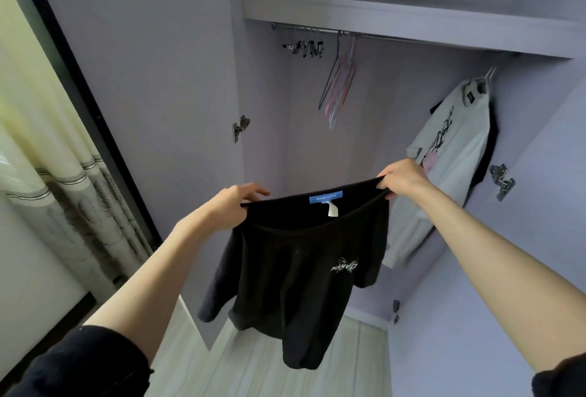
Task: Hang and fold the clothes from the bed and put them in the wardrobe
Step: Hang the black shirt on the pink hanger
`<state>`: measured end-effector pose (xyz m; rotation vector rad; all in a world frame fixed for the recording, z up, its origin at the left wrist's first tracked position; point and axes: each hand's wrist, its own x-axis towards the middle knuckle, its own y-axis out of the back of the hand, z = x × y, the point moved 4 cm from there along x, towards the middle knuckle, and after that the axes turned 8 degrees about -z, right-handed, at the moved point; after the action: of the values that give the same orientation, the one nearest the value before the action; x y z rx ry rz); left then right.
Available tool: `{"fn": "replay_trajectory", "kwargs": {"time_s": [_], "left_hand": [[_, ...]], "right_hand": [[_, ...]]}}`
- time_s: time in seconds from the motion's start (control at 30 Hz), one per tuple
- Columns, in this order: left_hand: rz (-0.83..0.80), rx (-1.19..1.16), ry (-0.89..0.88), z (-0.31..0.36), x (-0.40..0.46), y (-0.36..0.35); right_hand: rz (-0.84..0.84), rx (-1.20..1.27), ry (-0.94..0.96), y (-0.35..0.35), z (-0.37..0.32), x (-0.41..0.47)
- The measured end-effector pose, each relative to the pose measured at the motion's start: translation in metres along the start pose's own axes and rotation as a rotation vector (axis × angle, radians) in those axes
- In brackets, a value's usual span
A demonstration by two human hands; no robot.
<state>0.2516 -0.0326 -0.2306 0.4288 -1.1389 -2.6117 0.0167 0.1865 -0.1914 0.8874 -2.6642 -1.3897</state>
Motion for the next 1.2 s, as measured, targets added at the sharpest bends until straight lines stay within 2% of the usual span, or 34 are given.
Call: {"fn": "replay_trajectory", "kwargs": {"time_s": [0.1,0.2,0.33,0.57,0.7,0.9,1.0,1.07,1.2], "left_hand": [[-0.136,0.071,-0.028,0.003,0.018,-0.004],[-0.249,0.021,0.006,0.008,0.039,-0.009],[-0.358,-0.091,0.059,0.012,0.076,-0.018],[-0.38,-0.443,0.212,0.024,0.146,-0.036],[-0.439,-0.411,0.252,0.032,0.178,-0.044],[-0.506,-0.274,0.21,0.028,0.215,-0.044],[-0.449,-0.192,0.176,0.026,0.232,-0.037],[-0.336,-0.073,0.175,0.023,0.248,-0.029],[0.093,0.022,0.277,0.014,0.269,0.001]], "right_hand": [[0.023,0.169,0.005,0.0,-0.001,0.024],[0.028,0.25,0.035,0.003,-0.003,0.053],[0.035,0.203,0.081,0.015,-0.009,0.097],[0.001,0.054,0.181,0.046,-0.008,0.168],[-0.014,0.045,0.18,0.061,-0.006,0.2],[-0.009,0.02,0.178,0.068,-0.003,0.229],[0.004,-0.008,0.173,0.069,0.0,0.24],[0.013,-0.047,0.169,0.069,0.001,0.247],[0.041,-0.248,0.211,0.063,0.0,0.254]]}}
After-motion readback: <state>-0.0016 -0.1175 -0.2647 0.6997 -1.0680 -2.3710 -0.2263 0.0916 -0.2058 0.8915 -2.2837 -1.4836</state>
